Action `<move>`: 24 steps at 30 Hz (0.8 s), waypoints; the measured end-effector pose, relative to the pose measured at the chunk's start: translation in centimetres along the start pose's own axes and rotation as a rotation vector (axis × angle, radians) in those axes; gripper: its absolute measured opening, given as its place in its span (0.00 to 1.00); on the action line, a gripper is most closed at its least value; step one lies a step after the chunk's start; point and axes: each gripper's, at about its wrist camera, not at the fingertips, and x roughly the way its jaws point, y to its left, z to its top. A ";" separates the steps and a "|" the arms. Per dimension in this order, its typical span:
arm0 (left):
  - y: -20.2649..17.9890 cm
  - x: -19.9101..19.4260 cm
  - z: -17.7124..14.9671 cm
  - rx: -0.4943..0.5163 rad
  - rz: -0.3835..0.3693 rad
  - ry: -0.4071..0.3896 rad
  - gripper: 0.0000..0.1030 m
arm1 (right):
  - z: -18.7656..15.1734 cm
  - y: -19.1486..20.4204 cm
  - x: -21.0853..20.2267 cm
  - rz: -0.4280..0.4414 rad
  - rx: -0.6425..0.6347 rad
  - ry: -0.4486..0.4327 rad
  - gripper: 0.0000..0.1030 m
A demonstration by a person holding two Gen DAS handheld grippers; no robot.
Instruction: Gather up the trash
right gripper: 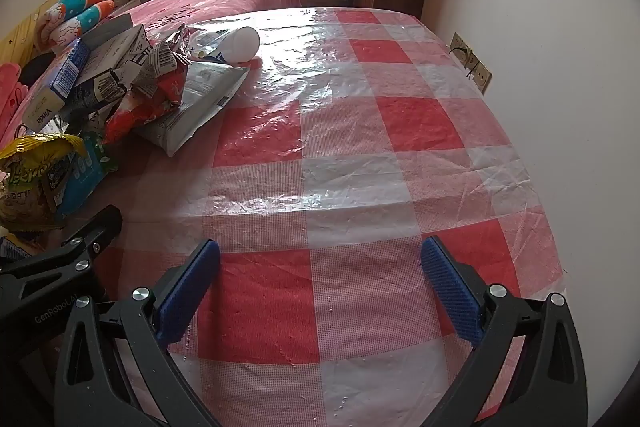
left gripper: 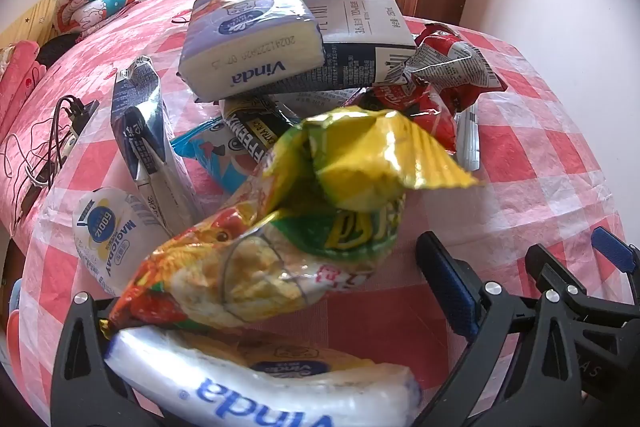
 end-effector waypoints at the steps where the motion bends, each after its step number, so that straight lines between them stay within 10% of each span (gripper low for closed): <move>1: 0.0 0.0 0.0 0.002 0.002 -0.003 0.97 | 0.0 0.0 0.0 0.000 0.000 -0.003 0.96; 24: -0.8 -2.1 -2.4 0.031 -0.028 -0.038 0.96 | -2.6 -1.6 -2.5 0.018 0.061 -0.049 0.96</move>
